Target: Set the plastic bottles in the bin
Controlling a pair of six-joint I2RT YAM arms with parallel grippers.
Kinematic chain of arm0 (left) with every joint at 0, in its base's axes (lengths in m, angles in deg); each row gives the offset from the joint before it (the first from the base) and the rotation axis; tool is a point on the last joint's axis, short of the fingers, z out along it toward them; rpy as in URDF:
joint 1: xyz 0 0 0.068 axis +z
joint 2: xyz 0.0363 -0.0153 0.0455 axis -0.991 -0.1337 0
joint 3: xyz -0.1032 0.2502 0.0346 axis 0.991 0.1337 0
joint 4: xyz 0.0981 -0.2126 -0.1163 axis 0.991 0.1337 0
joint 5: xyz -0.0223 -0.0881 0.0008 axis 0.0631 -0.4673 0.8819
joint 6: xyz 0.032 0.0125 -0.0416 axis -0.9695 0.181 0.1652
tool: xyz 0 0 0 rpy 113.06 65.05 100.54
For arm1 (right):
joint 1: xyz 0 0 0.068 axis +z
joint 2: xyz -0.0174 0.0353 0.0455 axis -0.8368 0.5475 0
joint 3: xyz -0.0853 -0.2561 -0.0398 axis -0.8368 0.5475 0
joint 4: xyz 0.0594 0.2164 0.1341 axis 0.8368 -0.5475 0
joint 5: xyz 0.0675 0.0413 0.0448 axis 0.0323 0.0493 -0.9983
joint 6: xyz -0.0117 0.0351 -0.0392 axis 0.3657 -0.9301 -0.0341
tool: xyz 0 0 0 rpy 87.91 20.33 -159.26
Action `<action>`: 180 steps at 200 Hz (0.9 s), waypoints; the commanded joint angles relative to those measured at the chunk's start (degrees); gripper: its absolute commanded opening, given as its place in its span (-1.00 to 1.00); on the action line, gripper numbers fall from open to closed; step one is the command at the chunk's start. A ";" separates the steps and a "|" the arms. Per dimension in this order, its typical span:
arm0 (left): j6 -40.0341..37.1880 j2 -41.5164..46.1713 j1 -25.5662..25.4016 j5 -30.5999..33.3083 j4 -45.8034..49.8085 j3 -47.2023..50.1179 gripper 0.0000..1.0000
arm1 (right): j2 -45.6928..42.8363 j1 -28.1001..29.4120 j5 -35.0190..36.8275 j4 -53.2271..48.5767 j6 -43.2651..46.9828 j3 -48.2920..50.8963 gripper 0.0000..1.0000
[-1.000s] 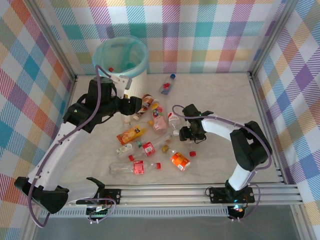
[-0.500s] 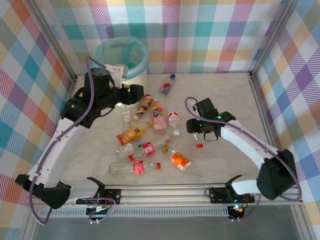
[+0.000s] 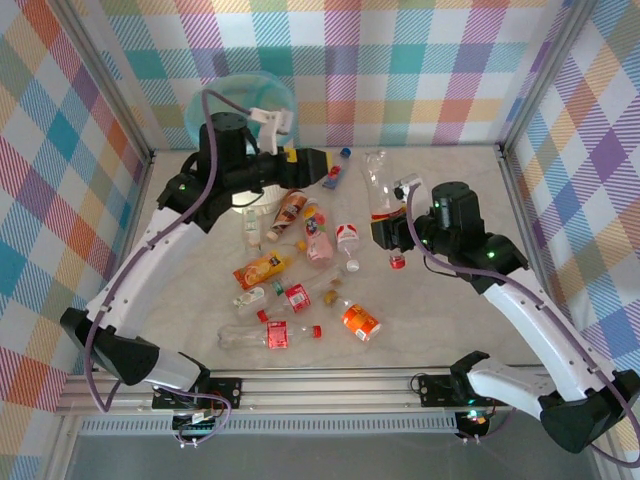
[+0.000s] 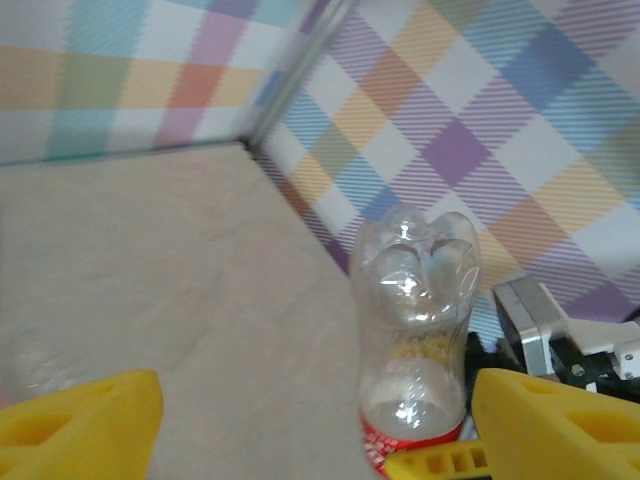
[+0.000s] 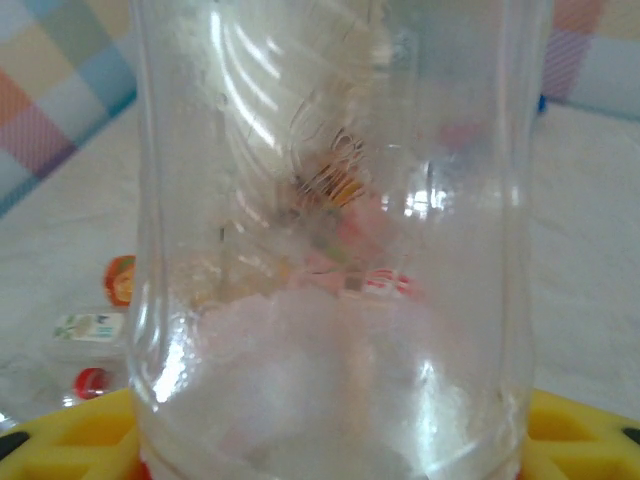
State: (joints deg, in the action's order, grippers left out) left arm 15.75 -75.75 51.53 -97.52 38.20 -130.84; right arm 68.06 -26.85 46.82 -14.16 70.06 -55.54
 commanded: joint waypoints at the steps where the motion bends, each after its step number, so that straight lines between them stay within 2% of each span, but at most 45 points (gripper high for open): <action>1: -0.21 -0.12 -2.50 -5.59 -3.39 -3.61 0.67 | -1.10 -0.07 -8.25 5.97 2.29 -1.30 0.18; 61: -1.86 -1.12 -6.96 -7.91 -4.53 -3.64 0.73 | -1.60 -0.08 -17.02 11.55 0.94 -0.66 0.18; 115: -2.57 -2.83 -8.05 -5.03 -4.28 -4.48 0.72 | -1.39 -0.03 -24.73 14.04 1.39 -0.25 0.19; 142: -2.48 -3.53 -8.19 -5.80 -6.02 -4.02 0.63 | -0.71 0.02 -26.34 13.22 3.21 -0.31 0.19; 180: -3.10 -3.12 -8.22 -6.77 -6.60 -3.59 0.39 | -0.43 0.03 -25.86 12.74 4.27 -0.34 0.23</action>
State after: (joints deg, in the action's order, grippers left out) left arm 13.56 -78.77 43.79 -104.01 33.72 -133.72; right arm 67.87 -27.07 24.30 -3.63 71.33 -55.54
